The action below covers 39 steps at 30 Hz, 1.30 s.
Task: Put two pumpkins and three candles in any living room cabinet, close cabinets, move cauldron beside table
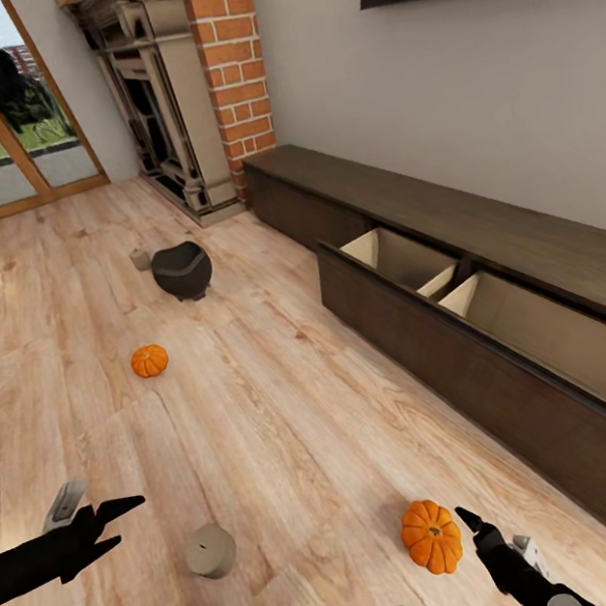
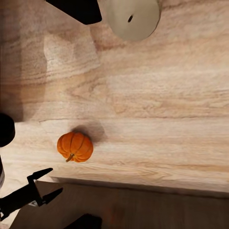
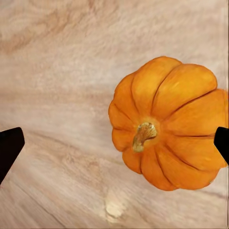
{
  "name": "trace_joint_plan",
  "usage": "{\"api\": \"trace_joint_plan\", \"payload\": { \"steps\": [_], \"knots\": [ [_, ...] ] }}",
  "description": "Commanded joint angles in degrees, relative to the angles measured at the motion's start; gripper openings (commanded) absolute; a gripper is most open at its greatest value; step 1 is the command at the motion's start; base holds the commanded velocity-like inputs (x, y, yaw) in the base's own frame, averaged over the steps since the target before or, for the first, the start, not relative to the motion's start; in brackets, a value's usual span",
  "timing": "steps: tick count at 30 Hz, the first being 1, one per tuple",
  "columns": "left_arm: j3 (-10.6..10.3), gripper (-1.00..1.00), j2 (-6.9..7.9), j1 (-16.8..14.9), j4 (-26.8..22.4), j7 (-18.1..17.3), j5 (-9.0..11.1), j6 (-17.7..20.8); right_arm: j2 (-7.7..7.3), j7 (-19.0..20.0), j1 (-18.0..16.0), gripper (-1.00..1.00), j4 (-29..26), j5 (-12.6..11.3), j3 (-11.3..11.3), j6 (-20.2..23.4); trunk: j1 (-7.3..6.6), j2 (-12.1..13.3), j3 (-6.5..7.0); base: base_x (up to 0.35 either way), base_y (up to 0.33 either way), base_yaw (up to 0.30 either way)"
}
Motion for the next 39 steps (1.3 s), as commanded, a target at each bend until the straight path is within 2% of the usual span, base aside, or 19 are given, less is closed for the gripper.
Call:
{"api": "trace_joint_plan", "payload": {
  "steps": [1,10,13,21,27,30,39],
  "knots": [
    [0.1,1.00,0.00,0.0,0.0,0.6,0.6,0.2,0.03,-0.5,-0.1,1.00,0.0,-0.9,-0.2,0.6,0.01,0.0,-0.27,0.000,0.000,0.000],
    [0.1,1.00,0.00,0.0,0.1,0.6,0.6,0.2,-0.36,-2.3,-0.8,1.00,0.0,-1.5,-0.4,0.7,0.24,-0.2,-2.26,0.000,0.000,0.000],
    [0.1,1.00,0.00,0.0,0.1,0.6,0.6,0.2,-0.59,-2.2,-0.8,1.00,0.0,-2.4,-1.4,0.9,0.24,-0.2,-2.26,0.000,0.000,0.000],
    [0.1,1.00,0.00,0.0,0.1,0.6,0.6,0.2,-0.75,-2.3,-0.9,1.00,0.1,-2.9,-2.1,1.0,0.45,-0.3,-4.04,0.000,0.000,0.000],
    [0.0,1.00,-0.01,0.0,0.1,0.6,0.7,0.2,-2.11,-2.7,-1.0,1.00,-0.3,-3.0,-2.1,1.7,0.61,-0.3,-5.36,0.000,0.000,0.000],
    [-0.1,1.00,-0.08,0.0,0.1,0.6,0.7,0.2,-2.58,-2.8,-1.1,1.00,-0.5,-2.7,-2.1,4.7,0.68,-0.4,-6.03,0.000,0.000,0.000],
    [-0.2,1.00,-0.14,0.0,0.1,0.6,0.7,0.2,-2.09,-2.7,-1.4,1.00,-0.3,-2.4,-1.8,4.8,0.91,-0.5,-8.02,0.000,0.000,0.000]
  ]
}}
